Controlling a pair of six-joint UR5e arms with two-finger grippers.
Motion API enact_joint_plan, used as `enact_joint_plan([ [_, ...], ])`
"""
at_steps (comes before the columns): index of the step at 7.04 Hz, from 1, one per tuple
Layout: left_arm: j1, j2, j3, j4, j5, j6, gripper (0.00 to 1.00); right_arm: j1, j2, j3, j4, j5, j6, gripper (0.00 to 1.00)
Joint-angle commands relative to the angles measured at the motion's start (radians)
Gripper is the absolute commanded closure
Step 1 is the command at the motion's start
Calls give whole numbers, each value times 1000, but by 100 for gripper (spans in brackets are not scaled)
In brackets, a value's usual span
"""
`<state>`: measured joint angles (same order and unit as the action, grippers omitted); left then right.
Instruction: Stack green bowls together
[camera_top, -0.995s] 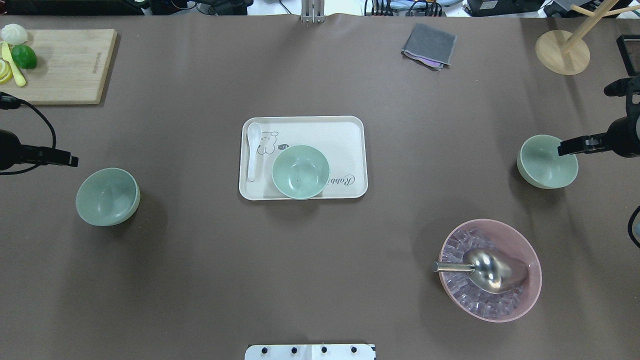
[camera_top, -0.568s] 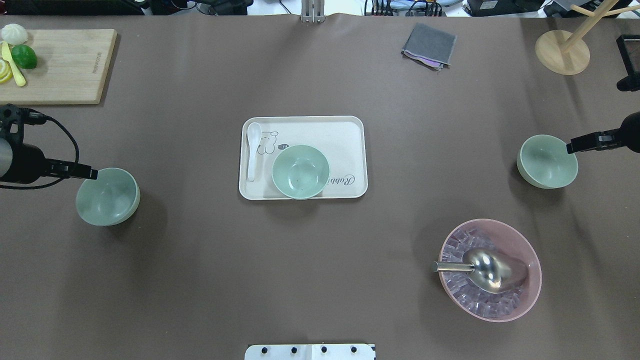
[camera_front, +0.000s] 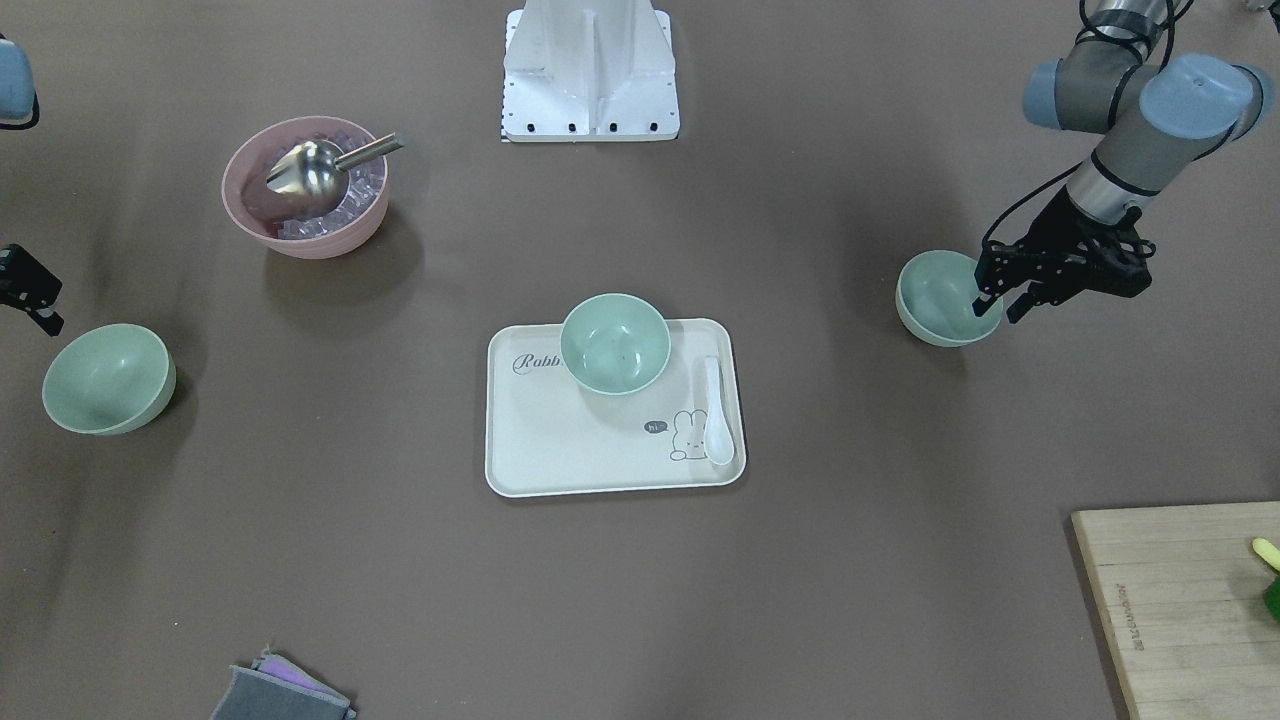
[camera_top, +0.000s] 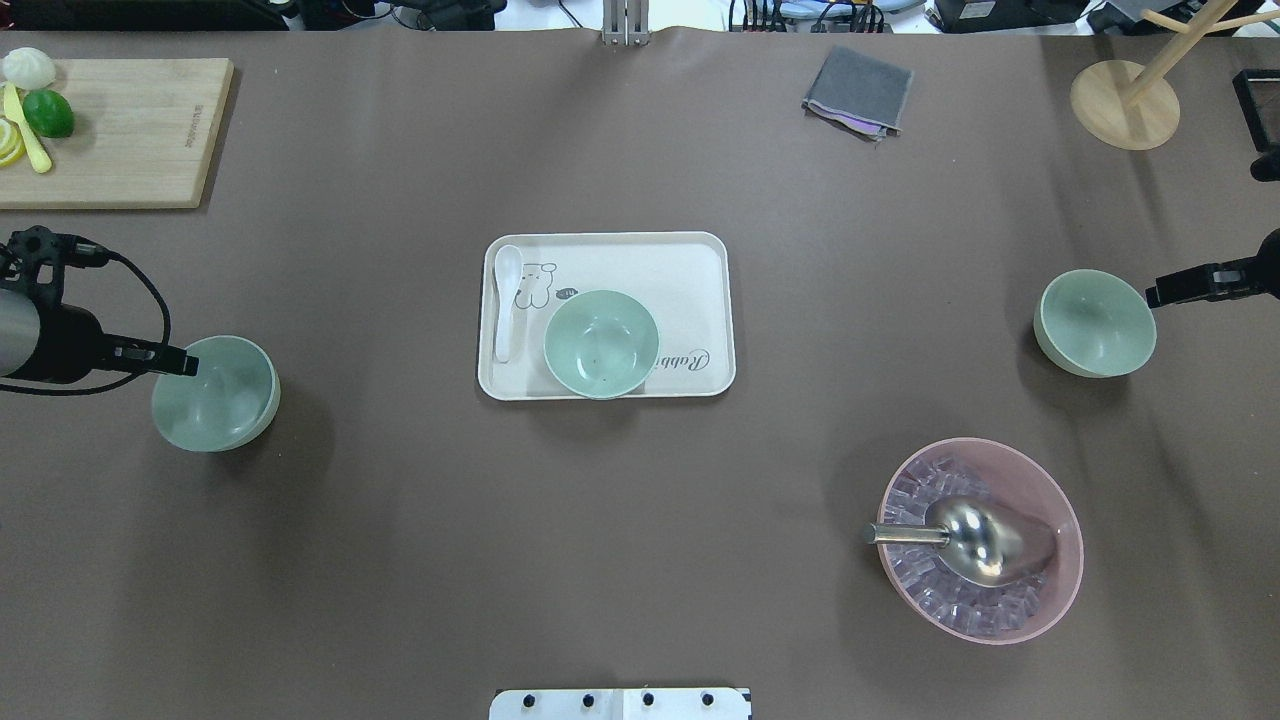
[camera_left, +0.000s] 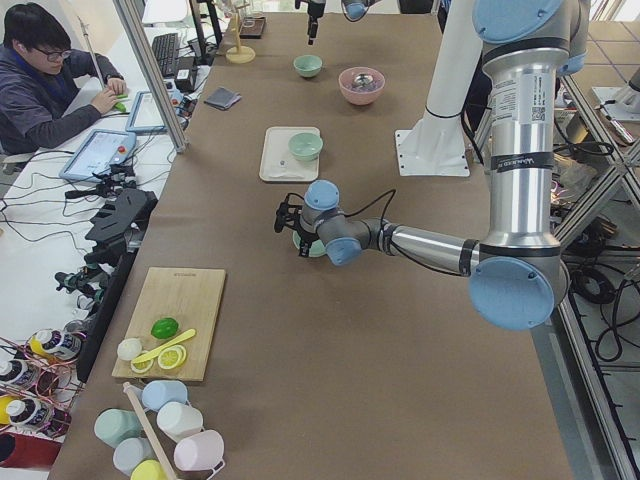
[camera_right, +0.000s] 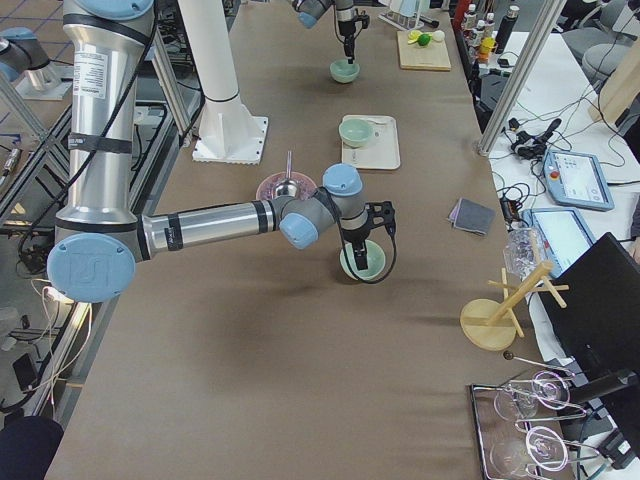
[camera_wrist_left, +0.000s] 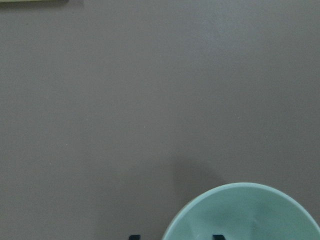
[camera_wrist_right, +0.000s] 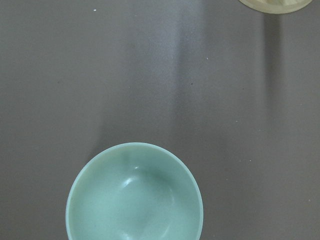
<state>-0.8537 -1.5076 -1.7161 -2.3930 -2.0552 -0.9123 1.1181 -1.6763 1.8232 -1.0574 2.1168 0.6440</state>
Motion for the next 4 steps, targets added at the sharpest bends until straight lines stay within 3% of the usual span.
enact_joint_plan([
  [1, 15, 3, 1, 0, 23, 0, 53, 0, -2, -1, 1, 0, 0, 0],
  [2, 21, 3, 6, 0, 24, 0, 57, 0, -3, 1, 1, 0, 0, 0],
  [4, 25, 4, 7, 0, 35, 1, 77, 0, -5, 1, 1, -1, 0, 0],
])
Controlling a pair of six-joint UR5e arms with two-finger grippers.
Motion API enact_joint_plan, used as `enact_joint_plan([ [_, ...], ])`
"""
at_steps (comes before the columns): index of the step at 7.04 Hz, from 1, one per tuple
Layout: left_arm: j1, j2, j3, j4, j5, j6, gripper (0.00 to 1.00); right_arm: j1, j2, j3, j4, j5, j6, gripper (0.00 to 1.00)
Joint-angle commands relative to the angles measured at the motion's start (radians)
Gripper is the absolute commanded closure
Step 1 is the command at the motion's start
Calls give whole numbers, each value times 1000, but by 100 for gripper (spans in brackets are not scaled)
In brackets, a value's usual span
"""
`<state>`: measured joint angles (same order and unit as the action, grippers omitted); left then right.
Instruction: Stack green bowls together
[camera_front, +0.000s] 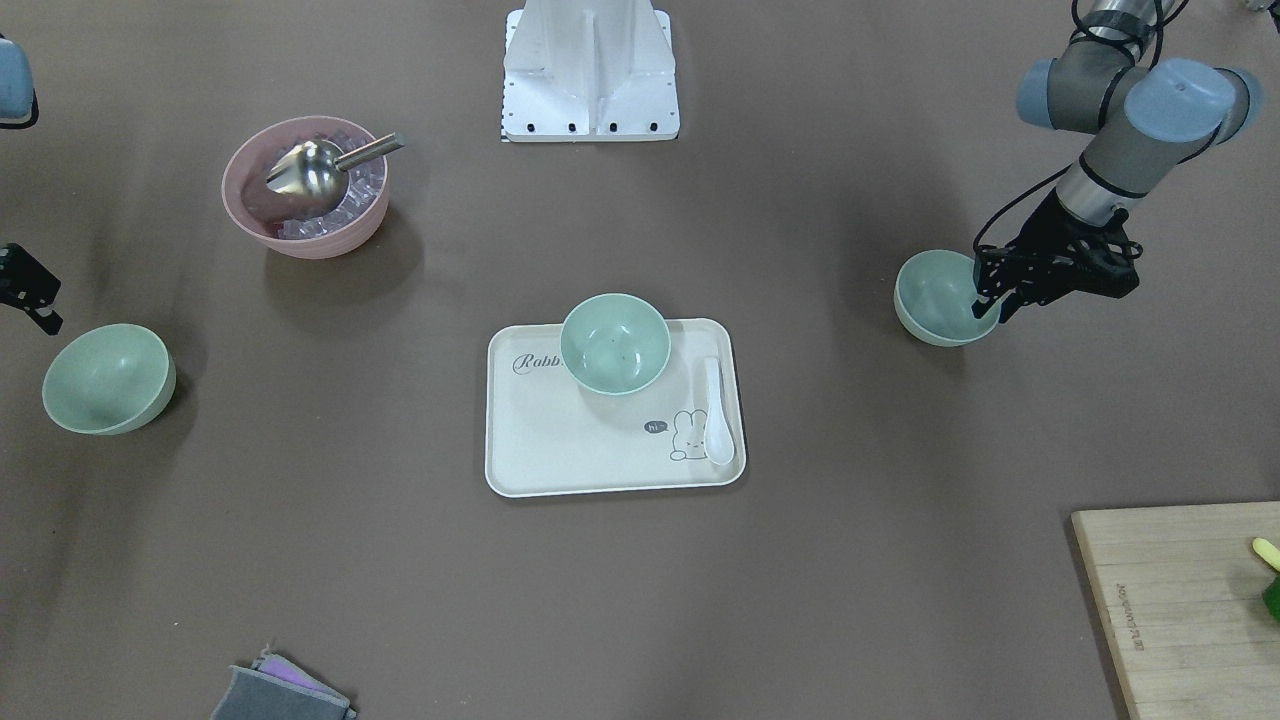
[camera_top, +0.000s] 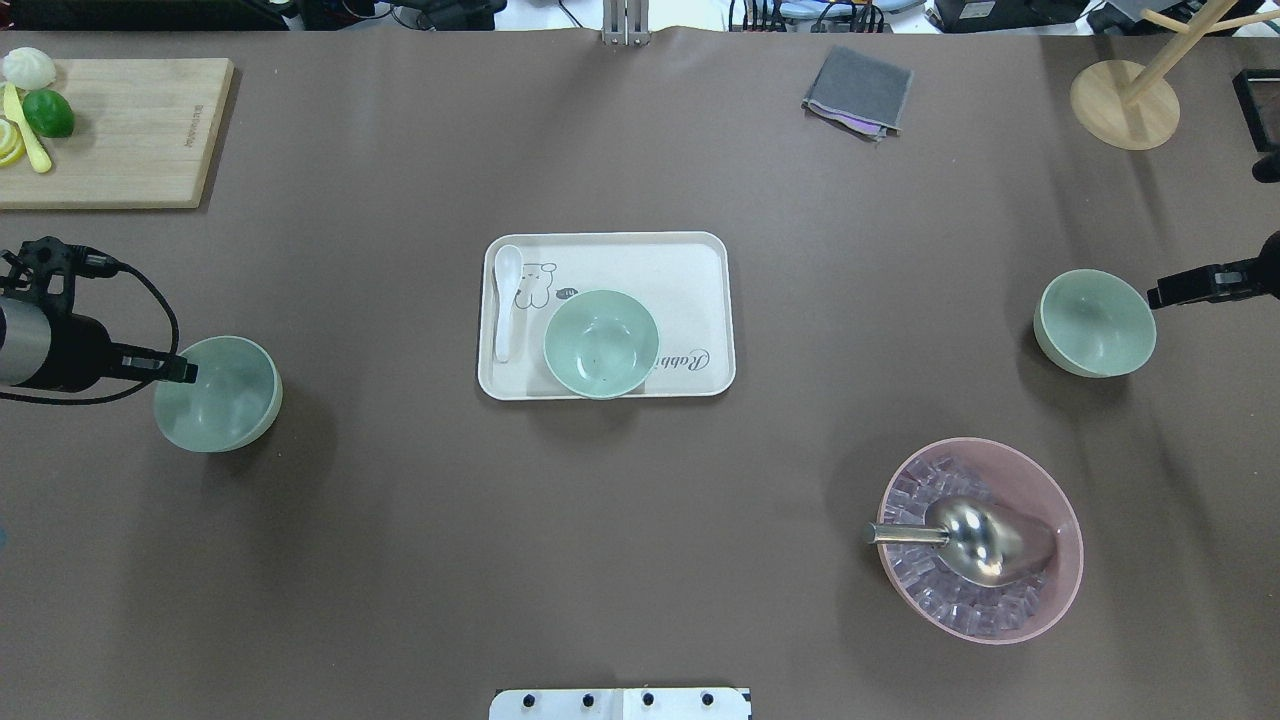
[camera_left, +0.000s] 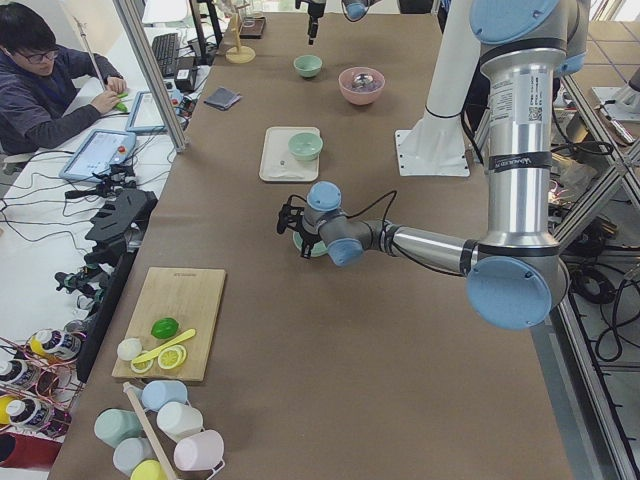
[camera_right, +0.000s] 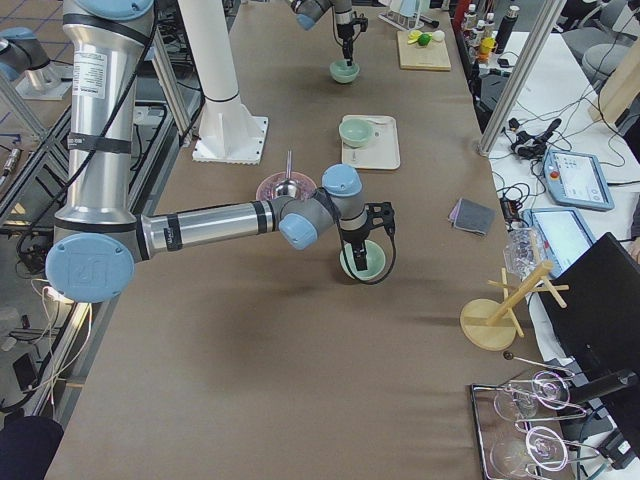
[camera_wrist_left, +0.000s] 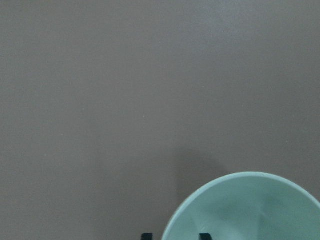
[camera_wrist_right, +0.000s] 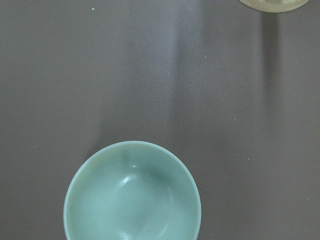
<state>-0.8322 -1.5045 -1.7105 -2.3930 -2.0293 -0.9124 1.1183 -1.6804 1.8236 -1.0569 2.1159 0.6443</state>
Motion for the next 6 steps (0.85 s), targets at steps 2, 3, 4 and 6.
enact_joint_plan([
  [2, 7, 1, 2, 0, 17, 1, 87, 0, -2, 0, 0, -1, 0, 0],
  [3, 8, 4, -4, 0, 17, 1, 100, 2, -2, 0, 0, -1, 0, 0],
  [4, 7, 6, -29, 0, 17, 1, 100, 0, -2, 0, 2, -1, 1, 0],
  [6, 5, 7, -121, 12, 8, -16, 100, 2, -4, -1, 2, -1, 2, 0],
])
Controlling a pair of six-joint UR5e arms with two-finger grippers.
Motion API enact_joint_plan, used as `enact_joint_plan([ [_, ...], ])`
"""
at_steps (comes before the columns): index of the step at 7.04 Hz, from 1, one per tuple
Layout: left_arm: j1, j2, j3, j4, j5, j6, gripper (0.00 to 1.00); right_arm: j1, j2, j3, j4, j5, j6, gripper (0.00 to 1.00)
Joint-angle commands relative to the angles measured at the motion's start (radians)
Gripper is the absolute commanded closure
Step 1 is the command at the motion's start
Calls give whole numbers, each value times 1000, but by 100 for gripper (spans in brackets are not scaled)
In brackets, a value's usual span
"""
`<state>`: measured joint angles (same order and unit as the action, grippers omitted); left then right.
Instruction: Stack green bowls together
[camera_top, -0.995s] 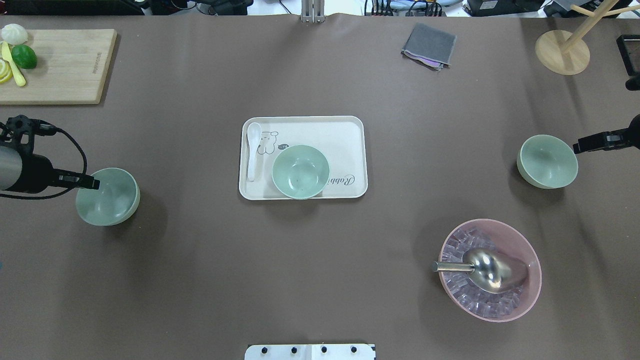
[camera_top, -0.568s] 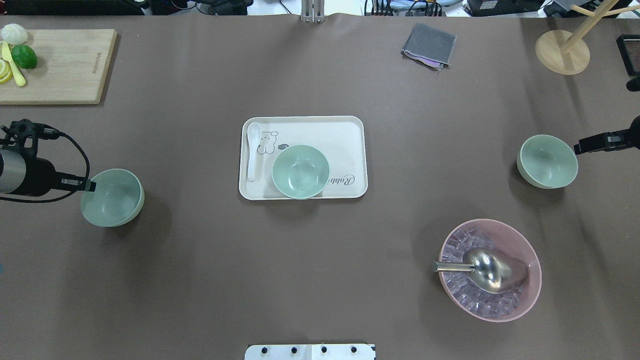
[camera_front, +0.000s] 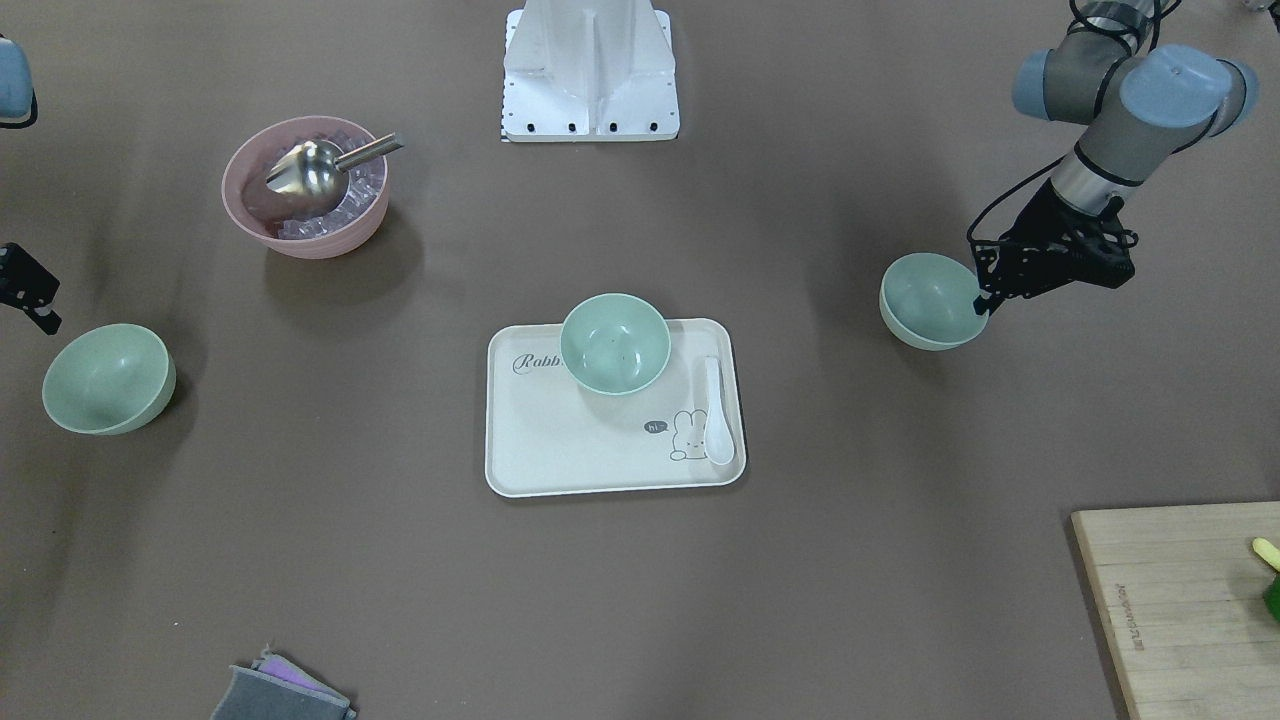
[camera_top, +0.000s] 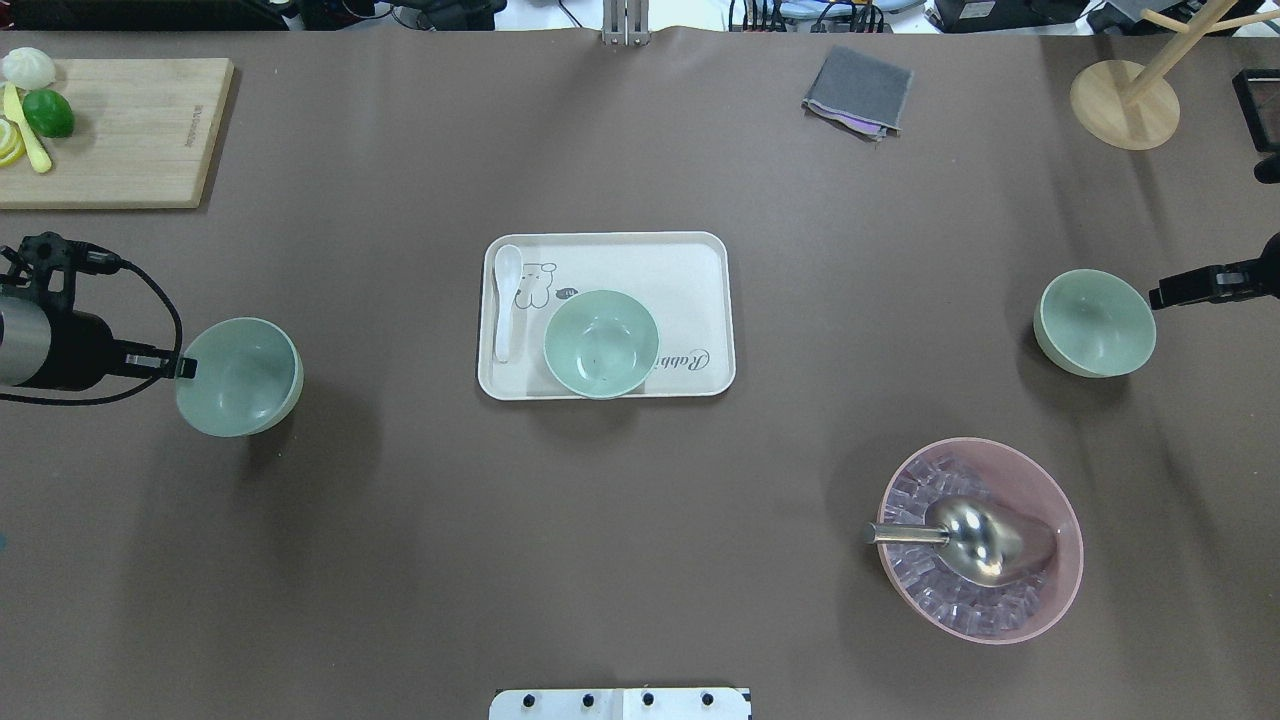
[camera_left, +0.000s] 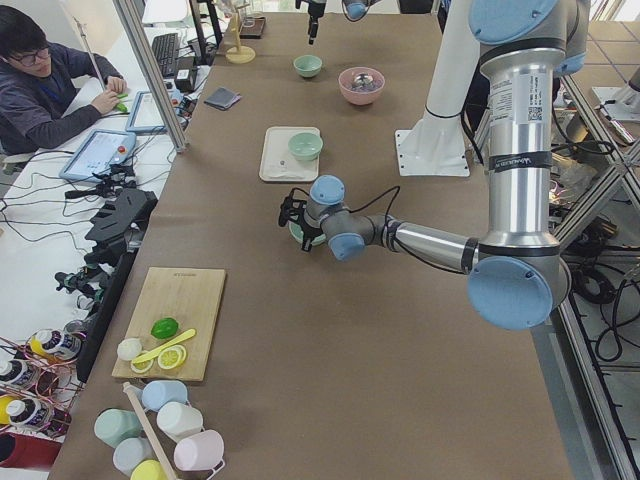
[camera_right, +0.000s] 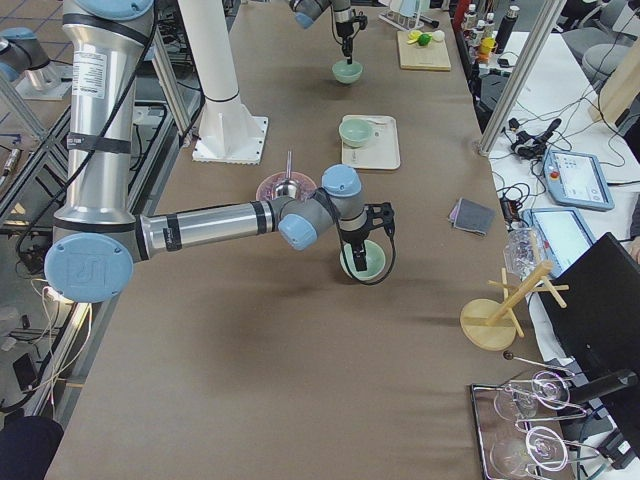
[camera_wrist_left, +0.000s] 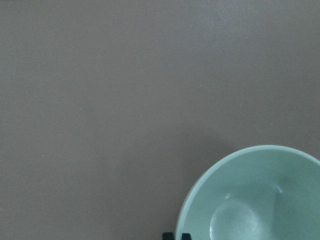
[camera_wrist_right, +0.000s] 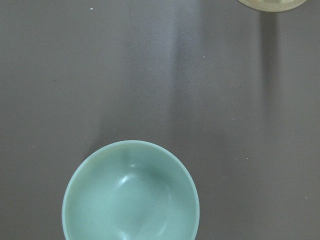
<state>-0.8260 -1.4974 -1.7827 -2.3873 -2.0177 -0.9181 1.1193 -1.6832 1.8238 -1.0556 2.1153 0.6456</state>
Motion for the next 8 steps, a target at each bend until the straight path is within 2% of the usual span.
enact_joint_plan([
  [1, -1, -13, -79, 40, -4, -75, 100, -1, -4, -4, 0, 0, 0, 0],
  [2, 4, -53, -125, 144, -3, -102, 100, -1, -4, -8, 2, 0, -1, 0],
  [3, 10, -139, -156, 280, -1, -131, 100, -1, -7, -6, 3, 0, 0, 0],
  [4, 72, -268, -155, 412, 8, -248, 100, -1, -7, -4, 3, -1, 0, 0],
  [6, 230, -561, -132, 735, 145, -416, 100, -1, -7, -6, 3, -2, 0, 0],
  [7, 244, -646, -123, 829, 151, -436, 100, -1, -7, -8, 3, -2, 0, 0],
  [8, 254, -667, -95, 827, 151, -453, 100, -1, -9, -6, 3, -2, 0, 0],
])
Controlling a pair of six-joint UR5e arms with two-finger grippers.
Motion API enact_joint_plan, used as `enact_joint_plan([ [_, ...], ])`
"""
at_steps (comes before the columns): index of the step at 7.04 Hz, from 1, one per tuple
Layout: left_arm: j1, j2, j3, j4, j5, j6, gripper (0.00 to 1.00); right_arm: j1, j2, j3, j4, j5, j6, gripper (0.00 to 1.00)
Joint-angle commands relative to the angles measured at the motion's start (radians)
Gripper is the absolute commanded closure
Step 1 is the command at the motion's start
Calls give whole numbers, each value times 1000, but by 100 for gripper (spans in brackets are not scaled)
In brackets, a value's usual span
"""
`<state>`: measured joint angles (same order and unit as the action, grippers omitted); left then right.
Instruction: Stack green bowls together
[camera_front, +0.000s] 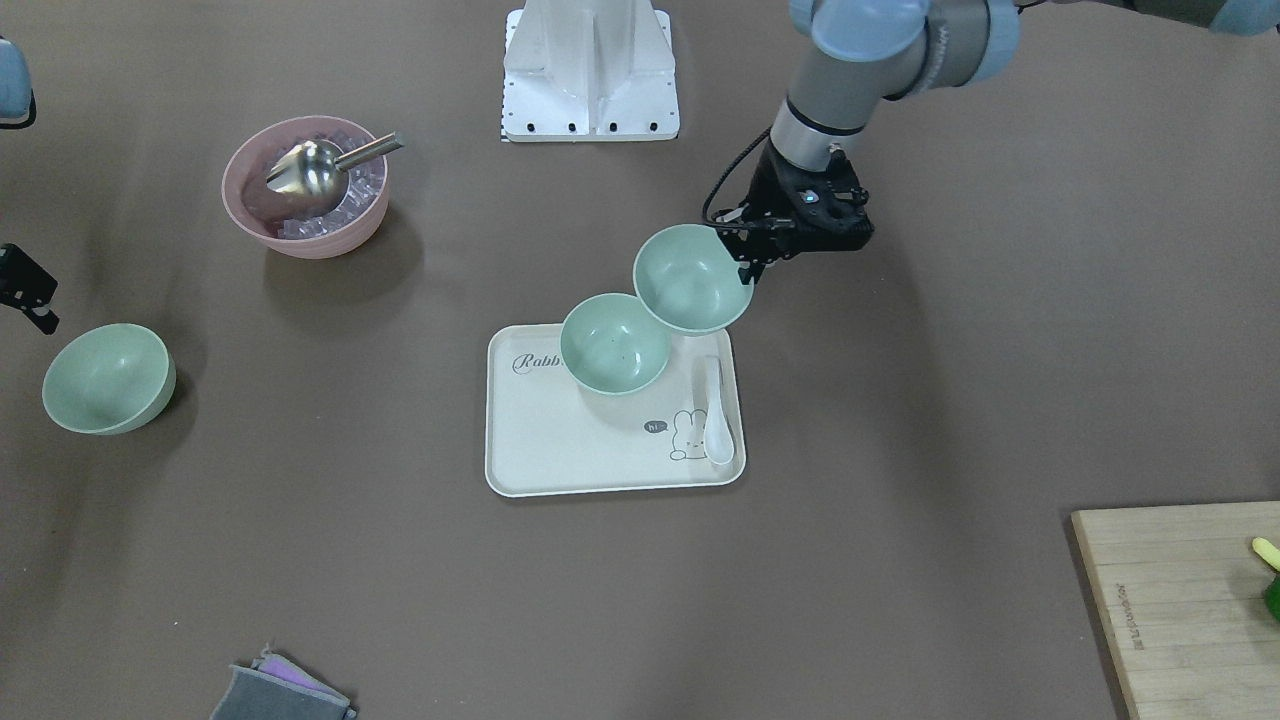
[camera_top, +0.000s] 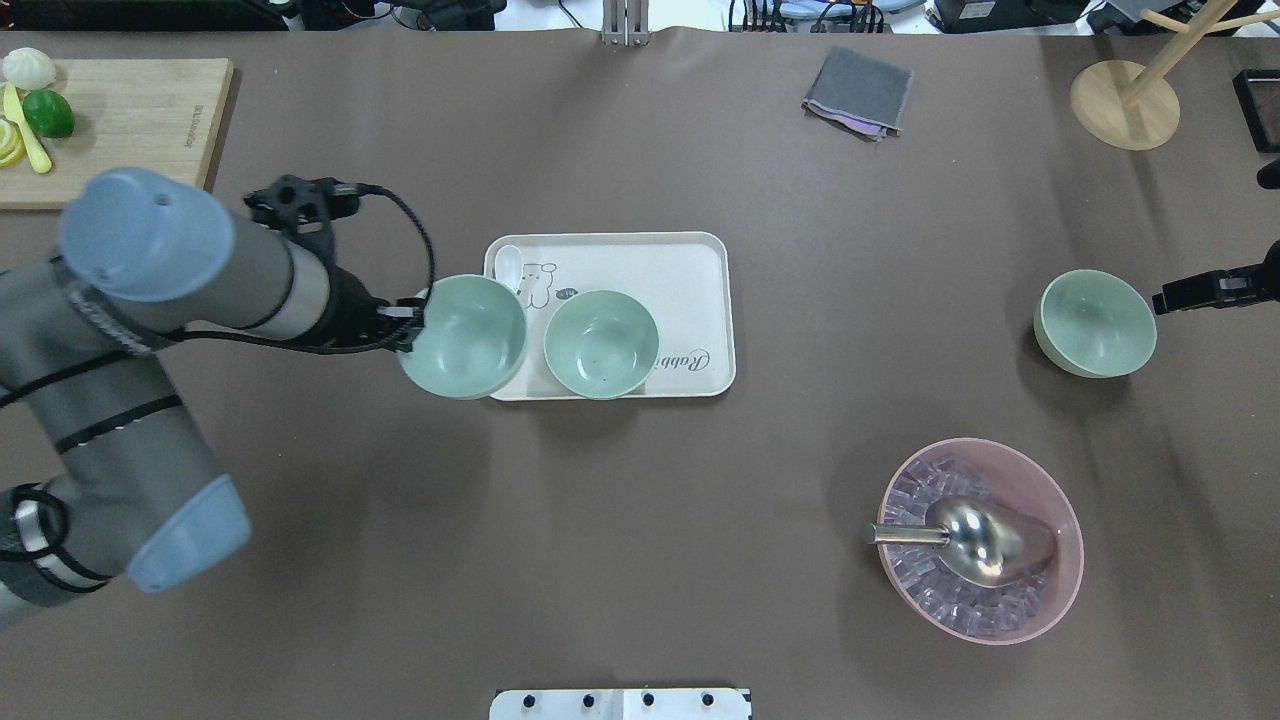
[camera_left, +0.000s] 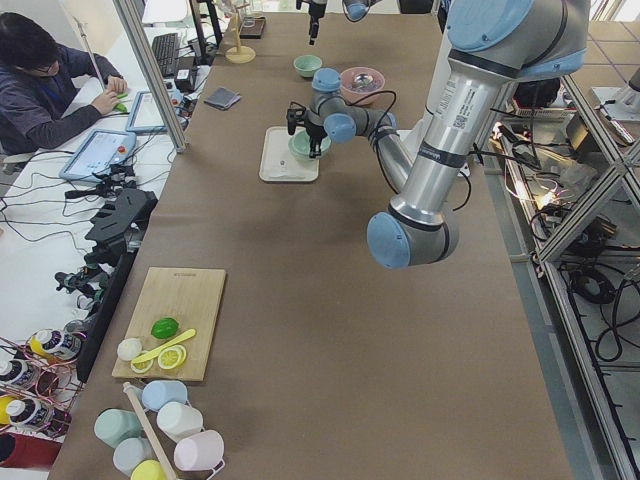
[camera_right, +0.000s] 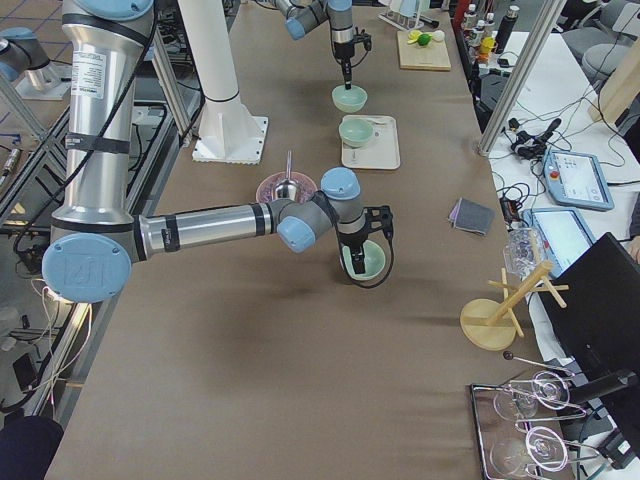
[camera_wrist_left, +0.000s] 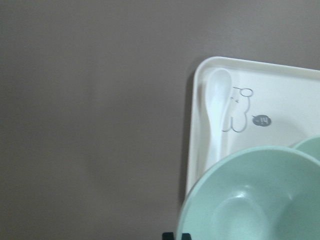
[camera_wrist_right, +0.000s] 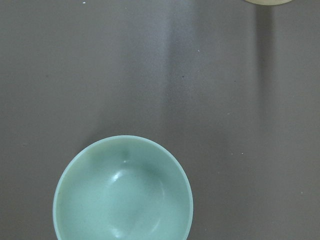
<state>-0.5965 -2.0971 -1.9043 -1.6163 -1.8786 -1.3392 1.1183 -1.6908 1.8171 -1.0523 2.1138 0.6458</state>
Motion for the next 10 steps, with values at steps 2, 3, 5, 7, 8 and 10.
enact_joint_plan([
  [2, 24, -168, 155, 49, 10, -44, 100, 0, 0, -1, 0, 0, 0, 0],
  [3, 24, -176, 175, 20, 12, -44, 100, 0, 0, 1, 0, 0, 0, 0],
  [5, 24, -176, 239, -87, 47, -47, 100, 0, 0, -1, 0, 0, 0, 0],
  [7, 24, -172, 271, -129, 49, -47, 100, -2, 0, -1, 0, 0, 0, 0],
  [8, 26, -169, 272, -129, 49, -47, 100, 0, 0, -2, 0, 0, 1, 0],
  [10, 24, -161, 274, -129, 52, -47, 100, -2, 0, -1, 0, 0, 2, 0],
])
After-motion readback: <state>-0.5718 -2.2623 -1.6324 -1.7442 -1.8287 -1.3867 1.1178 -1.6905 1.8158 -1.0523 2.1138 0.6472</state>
